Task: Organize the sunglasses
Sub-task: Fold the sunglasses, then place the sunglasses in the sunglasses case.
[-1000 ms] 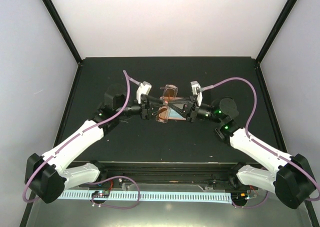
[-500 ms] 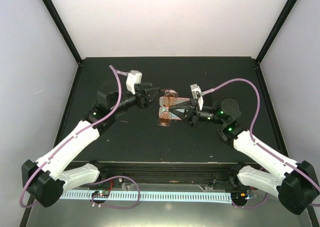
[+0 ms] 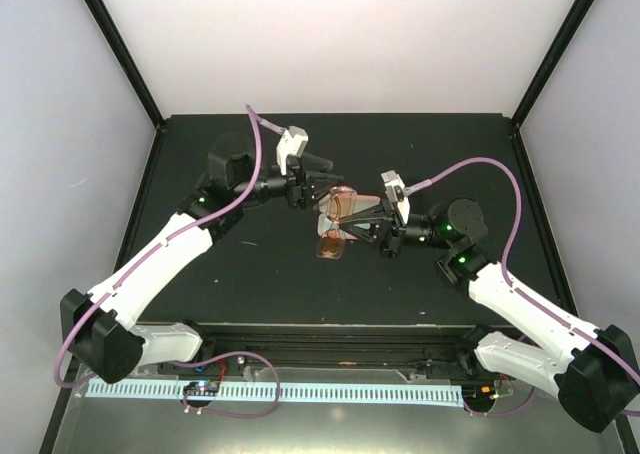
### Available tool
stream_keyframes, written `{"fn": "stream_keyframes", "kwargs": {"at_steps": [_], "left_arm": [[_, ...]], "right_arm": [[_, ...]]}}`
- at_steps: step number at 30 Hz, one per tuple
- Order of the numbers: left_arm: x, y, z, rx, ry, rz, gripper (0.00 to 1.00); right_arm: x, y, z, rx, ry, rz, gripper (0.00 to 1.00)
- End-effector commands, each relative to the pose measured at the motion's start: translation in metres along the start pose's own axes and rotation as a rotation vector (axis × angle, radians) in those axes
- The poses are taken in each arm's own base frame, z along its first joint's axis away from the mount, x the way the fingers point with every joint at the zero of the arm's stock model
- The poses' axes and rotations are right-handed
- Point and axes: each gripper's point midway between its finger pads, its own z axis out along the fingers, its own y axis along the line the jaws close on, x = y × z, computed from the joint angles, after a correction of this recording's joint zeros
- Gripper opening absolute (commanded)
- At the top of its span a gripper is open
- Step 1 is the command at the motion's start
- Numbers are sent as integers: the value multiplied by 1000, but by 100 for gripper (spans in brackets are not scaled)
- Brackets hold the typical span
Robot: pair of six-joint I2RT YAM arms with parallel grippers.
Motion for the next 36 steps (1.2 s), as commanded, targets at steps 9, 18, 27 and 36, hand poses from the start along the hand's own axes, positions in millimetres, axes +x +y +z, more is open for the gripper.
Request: {"fn": "stream_keyframes", "kwargs": {"at_steps": [9, 18, 27, 36], "left_arm": [[21, -79, -24, 433, 75, 104, 69], [69, 105, -69, -683, 34, -262, 66], [120, 117, -88, -713, 12, -397, 66], [157, 112, -84, -652, 95, -430, 67]], "right_arm": [[-38, -38, -10, 283, -169, -33, 1], [-3, -92, -29, 608, 152, -201, 1], [50, -171, -74, 937, 720, -335, 1], [120, -190, -79, 720, 1368, -353, 1]]}}
